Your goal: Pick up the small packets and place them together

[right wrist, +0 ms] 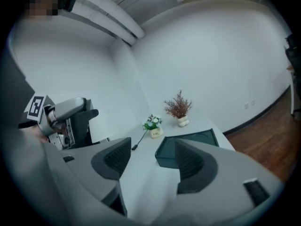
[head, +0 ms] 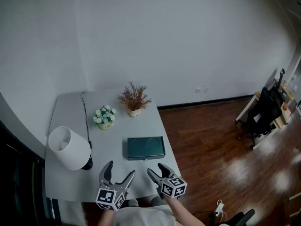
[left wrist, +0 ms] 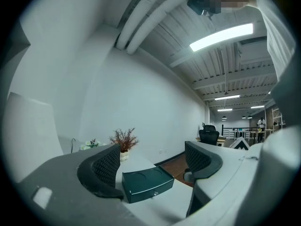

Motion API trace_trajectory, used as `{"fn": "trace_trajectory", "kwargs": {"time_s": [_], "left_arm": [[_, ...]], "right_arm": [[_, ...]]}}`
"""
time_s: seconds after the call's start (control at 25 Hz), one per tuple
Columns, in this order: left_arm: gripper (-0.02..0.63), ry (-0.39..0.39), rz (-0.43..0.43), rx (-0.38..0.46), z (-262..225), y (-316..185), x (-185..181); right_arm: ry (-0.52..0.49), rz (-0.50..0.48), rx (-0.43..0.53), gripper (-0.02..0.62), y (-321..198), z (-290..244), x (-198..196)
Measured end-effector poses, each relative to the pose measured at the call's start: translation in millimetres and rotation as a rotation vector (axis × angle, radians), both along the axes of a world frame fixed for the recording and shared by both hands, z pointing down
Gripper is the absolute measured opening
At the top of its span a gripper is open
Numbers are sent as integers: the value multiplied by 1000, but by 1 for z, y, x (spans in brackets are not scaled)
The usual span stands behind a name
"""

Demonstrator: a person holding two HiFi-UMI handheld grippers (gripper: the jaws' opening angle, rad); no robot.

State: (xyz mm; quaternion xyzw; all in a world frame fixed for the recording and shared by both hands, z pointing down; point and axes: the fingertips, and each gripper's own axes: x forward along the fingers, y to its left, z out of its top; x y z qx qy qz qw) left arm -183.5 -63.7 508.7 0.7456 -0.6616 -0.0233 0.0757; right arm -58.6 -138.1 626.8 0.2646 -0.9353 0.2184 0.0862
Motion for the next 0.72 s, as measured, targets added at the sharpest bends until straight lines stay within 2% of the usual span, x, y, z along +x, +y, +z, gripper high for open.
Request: {"fn": "trace_trajectory", "kwargs": {"time_s": [0.12, 0.16, 0.32, 0.44, 0.6, 0.72], "left_arm": [[408, 13, -32, 21, -6, -14, -4], [388, 9, -45, 31, -9, -16, -3], [385, 3, -69, 25, -10, -27, 9], [385, -39, -76, 22, -11, -32, 19], [385, -51, -117, 9, -12, -32, 19], [385, -45, -163, 1, -12, -25, 9]], "right_arm": [[66, -67, -98, 288, -14, 40, -6], [84, -89, -140, 288, -18, 55, -6], [140, -124, -291, 288, -35, 110, -3], [134, -142, -410, 287, -46, 144, -11], [98, -109, -558, 287, -59, 174, -25], [117, -115, -601, 287, -65, 188, -37]]}}
